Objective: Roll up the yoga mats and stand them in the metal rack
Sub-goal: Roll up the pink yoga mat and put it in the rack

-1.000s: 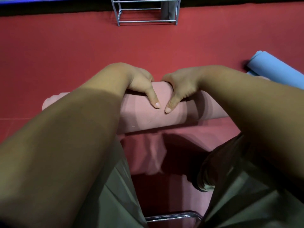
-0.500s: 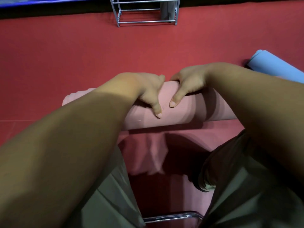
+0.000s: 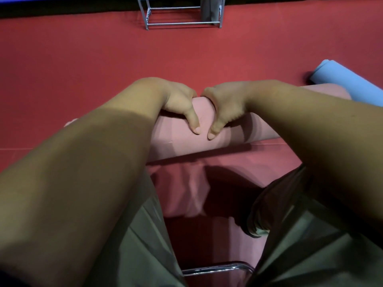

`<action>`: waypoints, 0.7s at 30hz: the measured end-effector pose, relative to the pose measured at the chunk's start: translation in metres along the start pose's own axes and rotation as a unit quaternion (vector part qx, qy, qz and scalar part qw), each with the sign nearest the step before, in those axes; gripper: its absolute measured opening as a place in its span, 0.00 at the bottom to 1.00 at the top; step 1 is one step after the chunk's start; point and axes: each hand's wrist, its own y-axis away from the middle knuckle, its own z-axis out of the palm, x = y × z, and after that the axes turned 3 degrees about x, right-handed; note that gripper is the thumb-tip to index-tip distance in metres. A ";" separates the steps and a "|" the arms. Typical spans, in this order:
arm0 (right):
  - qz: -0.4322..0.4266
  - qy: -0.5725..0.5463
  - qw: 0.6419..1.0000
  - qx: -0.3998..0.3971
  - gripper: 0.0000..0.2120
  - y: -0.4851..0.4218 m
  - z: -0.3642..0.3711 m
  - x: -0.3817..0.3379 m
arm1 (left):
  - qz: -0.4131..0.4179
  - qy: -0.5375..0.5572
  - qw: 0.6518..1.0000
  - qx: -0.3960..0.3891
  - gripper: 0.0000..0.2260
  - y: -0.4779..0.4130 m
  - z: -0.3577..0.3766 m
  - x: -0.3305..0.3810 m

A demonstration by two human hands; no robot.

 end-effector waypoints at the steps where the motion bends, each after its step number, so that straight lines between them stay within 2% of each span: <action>1: -0.001 0.001 1.000 0.006 0.48 0.000 0.000 0.000 | -0.001 -0.003 1.000 0.001 0.39 -0.001 0.000 0.001; 5: 0.010 -0.040 0.999 -0.005 0.39 0.002 -0.002 0.011 | 0.016 -0.027 0.999 0.017 0.44 -0.001 0.004 0.009; 10: 0.043 -0.094 0.994 -0.022 0.38 0.003 -0.004 0.024 | 0.041 -0.108 0.992 0.052 0.57 0.003 0.016 0.022; 14: 0.041 -0.113 0.992 -0.037 0.32 0.005 -0.004 0.022 | 0.042 -0.127 0.987 0.089 0.47 0.007 0.014 0.023; 16: 0.033 -0.112 0.992 -0.037 0.32 0.004 -0.005 0.018 | 0.032 -0.117 0.990 0.076 0.46 0.007 0.011 0.019; 21: 0.003 -0.081 0.996 -0.031 0.40 0.003 -0.010 0.010 | 0.009 -0.066 0.997 0.034 0.46 0.002 0.004 0.004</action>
